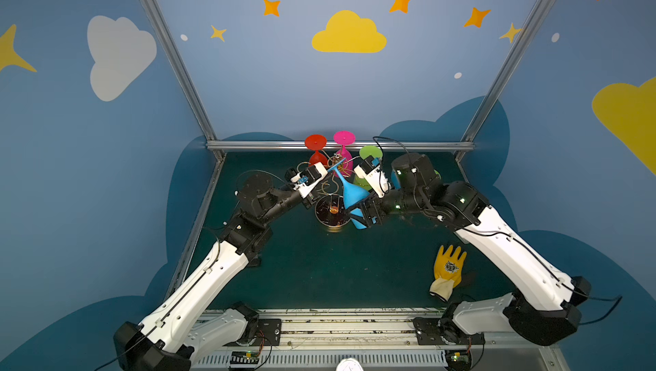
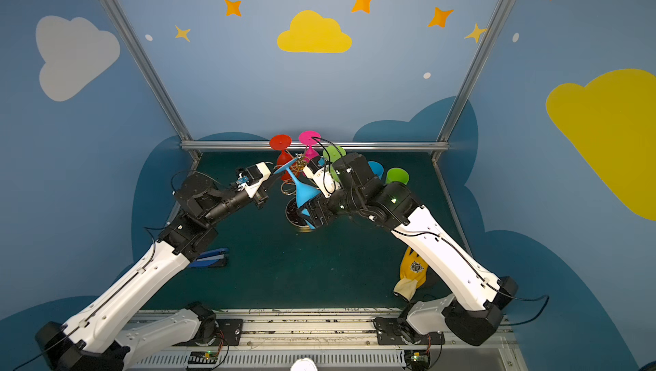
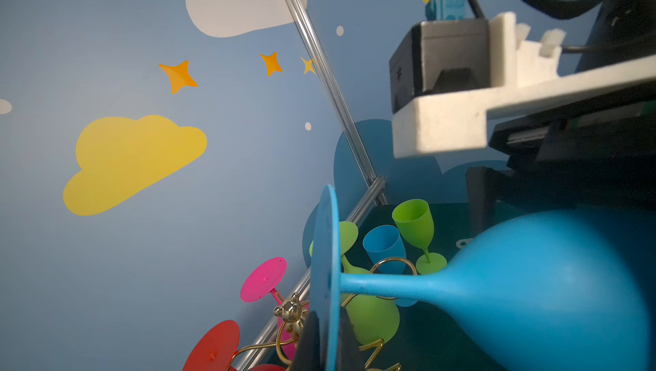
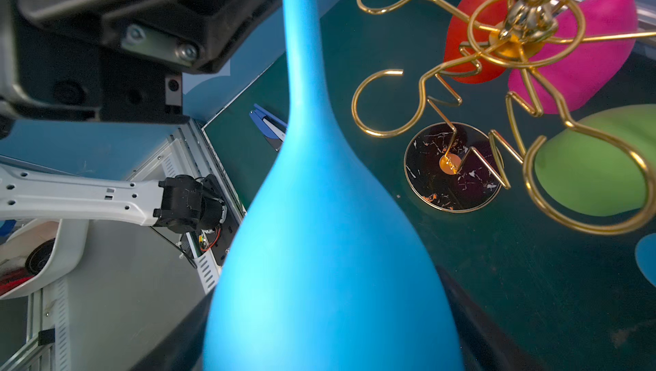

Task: Take the wine glass off the wine glass rack

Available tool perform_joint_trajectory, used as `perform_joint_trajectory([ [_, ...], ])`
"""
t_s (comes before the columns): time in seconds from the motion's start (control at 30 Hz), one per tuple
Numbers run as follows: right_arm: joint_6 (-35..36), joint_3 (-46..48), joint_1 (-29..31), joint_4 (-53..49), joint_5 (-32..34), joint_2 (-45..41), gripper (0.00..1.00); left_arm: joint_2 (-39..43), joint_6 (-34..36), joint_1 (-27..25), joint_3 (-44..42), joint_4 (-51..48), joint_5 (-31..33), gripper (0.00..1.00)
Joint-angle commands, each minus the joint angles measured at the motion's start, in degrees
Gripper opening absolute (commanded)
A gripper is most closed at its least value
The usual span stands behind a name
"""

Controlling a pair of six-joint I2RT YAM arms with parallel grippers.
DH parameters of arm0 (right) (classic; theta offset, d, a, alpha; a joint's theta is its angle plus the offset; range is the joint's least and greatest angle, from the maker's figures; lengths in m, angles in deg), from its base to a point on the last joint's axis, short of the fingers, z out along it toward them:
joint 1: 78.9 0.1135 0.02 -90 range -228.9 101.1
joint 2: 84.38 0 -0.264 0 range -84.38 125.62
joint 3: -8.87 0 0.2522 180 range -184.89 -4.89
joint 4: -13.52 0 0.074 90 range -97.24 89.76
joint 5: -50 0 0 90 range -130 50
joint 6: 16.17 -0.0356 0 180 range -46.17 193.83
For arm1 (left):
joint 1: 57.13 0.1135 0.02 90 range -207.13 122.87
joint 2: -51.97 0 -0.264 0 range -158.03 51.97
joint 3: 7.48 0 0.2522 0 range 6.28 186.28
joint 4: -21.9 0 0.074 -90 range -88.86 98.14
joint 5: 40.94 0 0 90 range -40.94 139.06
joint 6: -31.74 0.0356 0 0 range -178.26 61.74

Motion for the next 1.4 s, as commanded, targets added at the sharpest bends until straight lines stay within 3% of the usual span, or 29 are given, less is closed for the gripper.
perform_joint_trajectory([
  [0.0,-2.42,2.73,-2.59,3.78,-5.8,-3.1,0.83,1.79,-9.56,0.25,-0.12,2.36,4.97,0.03],
  [0.27,-8.86,11.42,-10.28,17.86,-15.77,-12.52,0.84,2.1,-15.6,0.58,-1.08,-0.78,7.74,0.03],
  [0.63,-12.67,21.39,-17.47,26.12,-14.3,-24.61,0.84,2.59,-21.31,2.26,-3.76,2.37,5.15,0.03],
  [0.9,-13.76,24.58,-18.31,28.47,-10.94,-25.29,0.83,3.07,-23.41,2.97,-3.8,2.76,4.24,0.03],
  [1.37,-17.63,24.18,-15.83,37.05,-9.52,-18.38,0.66,3.49,-24.79,3.23,-4.63,2.39,4.23,0.03],
])
